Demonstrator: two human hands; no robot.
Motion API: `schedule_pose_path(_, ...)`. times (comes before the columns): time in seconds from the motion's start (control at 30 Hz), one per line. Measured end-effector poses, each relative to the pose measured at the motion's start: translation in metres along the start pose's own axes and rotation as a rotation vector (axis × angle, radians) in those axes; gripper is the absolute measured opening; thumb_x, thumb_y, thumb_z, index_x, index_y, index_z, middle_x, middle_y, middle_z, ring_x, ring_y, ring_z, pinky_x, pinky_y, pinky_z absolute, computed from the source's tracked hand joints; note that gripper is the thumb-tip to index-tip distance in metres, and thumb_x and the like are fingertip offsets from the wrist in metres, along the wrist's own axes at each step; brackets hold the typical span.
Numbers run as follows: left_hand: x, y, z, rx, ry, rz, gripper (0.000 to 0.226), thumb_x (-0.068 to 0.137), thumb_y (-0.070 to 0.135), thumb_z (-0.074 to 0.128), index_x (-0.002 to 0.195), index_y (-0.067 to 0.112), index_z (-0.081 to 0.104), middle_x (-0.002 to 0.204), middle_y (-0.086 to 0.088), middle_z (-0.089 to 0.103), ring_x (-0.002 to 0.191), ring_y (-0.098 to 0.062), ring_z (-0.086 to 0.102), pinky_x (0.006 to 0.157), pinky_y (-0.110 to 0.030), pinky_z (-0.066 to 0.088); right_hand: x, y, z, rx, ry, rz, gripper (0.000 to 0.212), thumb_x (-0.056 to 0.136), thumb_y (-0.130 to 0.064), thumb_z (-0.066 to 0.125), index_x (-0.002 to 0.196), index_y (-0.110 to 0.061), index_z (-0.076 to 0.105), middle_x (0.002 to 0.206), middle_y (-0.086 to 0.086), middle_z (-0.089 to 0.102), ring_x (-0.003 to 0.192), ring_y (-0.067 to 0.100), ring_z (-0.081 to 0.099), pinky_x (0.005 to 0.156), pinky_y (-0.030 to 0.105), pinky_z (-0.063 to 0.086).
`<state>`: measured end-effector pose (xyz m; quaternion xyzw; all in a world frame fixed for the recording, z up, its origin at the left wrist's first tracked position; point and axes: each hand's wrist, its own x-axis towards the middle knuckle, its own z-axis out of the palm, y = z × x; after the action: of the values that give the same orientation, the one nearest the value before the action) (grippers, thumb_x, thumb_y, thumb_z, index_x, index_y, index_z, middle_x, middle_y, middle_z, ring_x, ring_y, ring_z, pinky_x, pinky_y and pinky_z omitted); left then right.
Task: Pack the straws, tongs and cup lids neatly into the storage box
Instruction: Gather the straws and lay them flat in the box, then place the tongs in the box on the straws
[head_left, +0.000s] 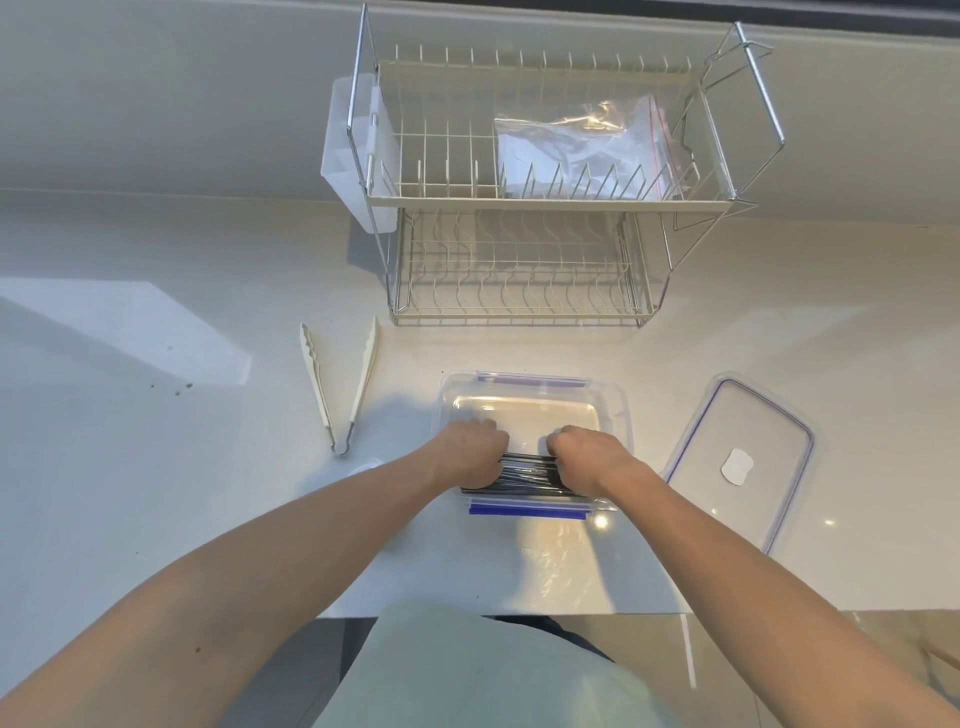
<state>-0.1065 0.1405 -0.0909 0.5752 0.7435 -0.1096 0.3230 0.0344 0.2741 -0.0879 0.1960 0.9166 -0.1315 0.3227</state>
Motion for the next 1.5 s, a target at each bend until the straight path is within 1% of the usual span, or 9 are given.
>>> schedule_pose_path(0.1,-0.008,-0.003,-0.010,-0.032,0.094,0.033,0.031,0.102,0.023,0.047,0.125,0.009,0.063,0.123,-0.011,0.065,0.110,-0.030,0.064,0.091,-0.039,0.053,0.002,-0.004,-0.008,-0.024,-0.001,0.002,0.024,0.097,-0.011,0.053,0.117,-0.017,0.064,0.117,0.009,0.065,0.099,0.027,0.064,0.082,0.037,0.055)
schedule_pose_path(0.23,-0.026,-0.020,-0.023,-0.333,0.566,0.021,0.029,0.100,0.017,0.050,0.119,0.014,0.071,0.112,-0.003,0.073,0.102,-0.023,0.067,0.084,-0.036,0.054,0.008,-0.019,-0.050,0.107,0.247,0.028,0.023,0.100,-0.018,0.049,0.108,-0.016,0.071,0.105,0.008,0.074,0.092,0.031,0.067,0.075,0.038,0.054)
schedule_pose_path(0.43,-0.050,-0.090,-0.017,-0.837,0.978,-0.482,0.029,0.092,0.017,0.060,0.120,0.015,0.065,0.105,0.001,0.066,0.082,-0.014,0.061,0.074,-0.028,0.046,0.023,-0.085,-0.115,0.614,0.545,-0.074,0.016,0.098,-0.022,0.055,0.102,-0.019,0.070,0.074,-0.012,0.064,0.070,0.016,0.061,0.066,0.035,0.049)
schedule_pose_path(0.67,-0.072,-0.167,0.026,-1.464,0.628,-0.916,0.046,0.096,0.022,0.059,0.139,0.008,0.052,0.131,-0.008,0.057,0.101,-0.026,0.057,0.082,-0.031,0.044,0.078,-0.179,-0.105,0.576,0.179,-0.134,0.039,0.096,-0.025,0.056,0.128,-0.004,0.060,0.108,0.007,0.069,0.096,0.029,0.066,0.077,0.035,0.052)
schedule_pose_path(0.77,-0.079,-0.176,0.037,-1.517,0.582,-0.841,0.023,0.095,0.014,0.052,0.115,0.013,0.062,0.107,-0.006,0.060,0.076,-0.018,0.055,0.066,-0.028,0.041,0.099,-0.201,-0.086,0.553,0.041,-0.077,0.013,0.094,-0.018,0.058,0.094,-0.006,0.054,0.086,0.005,0.059,0.082,0.029,0.059,0.061,0.035,0.047)
schedule_pose_path(0.9,-0.087,-0.175,0.042,-1.720,0.482,-0.755,0.019,0.088,0.010,0.048,0.090,0.011,0.066,0.079,-0.005,0.071,0.062,-0.020,0.063,0.062,-0.029,0.045,0.115,-0.218,-0.065,0.574,-0.045,0.008,0.031,0.085,-0.024,0.077,0.080,-0.011,0.049,0.082,0.005,0.052,0.076,0.025,0.053,0.049,0.030,0.033)
schedule_pose_path(1.07,-0.094,-0.174,0.047,-1.929,0.408,-0.695,0.033,0.093,0.024,0.053,0.113,0.007,0.072,0.105,-0.010,0.079,0.081,-0.026,0.074,0.081,-0.036,0.055,0.117,-0.229,-0.045,0.604,0.062,0.058,0.088,0.069,-0.053,0.090,0.126,-0.001,0.047,0.123,0.015,0.050,0.106,0.031,0.056,0.076,0.035,0.042)
schedule_pose_path(1.27,-0.101,-0.171,0.045,-1.934,0.377,-0.570,0.039,0.100,0.037,0.055,0.129,0.011,0.062,0.122,-0.005,0.068,0.101,-0.026,0.076,0.100,-0.043,0.054,0.111,-0.236,-0.037,0.546,0.307,0.062,0.054,0.087,-0.026,0.073,0.127,-0.002,0.046,0.129,0.018,0.050,0.123,0.037,0.049,0.096,0.044,0.046)
schedule_pose_path(1.5,-0.106,-0.171,0.039,-1.891,0.478,-0.629,0.028,0.094,0.032,0.063,0.113,0.013,0.069,0.118,-0.007,0.076,0.096,-0.022,0.077,0.095,-0.041,0.056,0.099,-0.227,-0.054,0.424,0.318,-0.012,0.053,0.086,-0.034,0.067,0.129,-0.005,0.053,0.127,0.014,0.053,0.119,0.032,0.050,0.092,0.041,0.046)
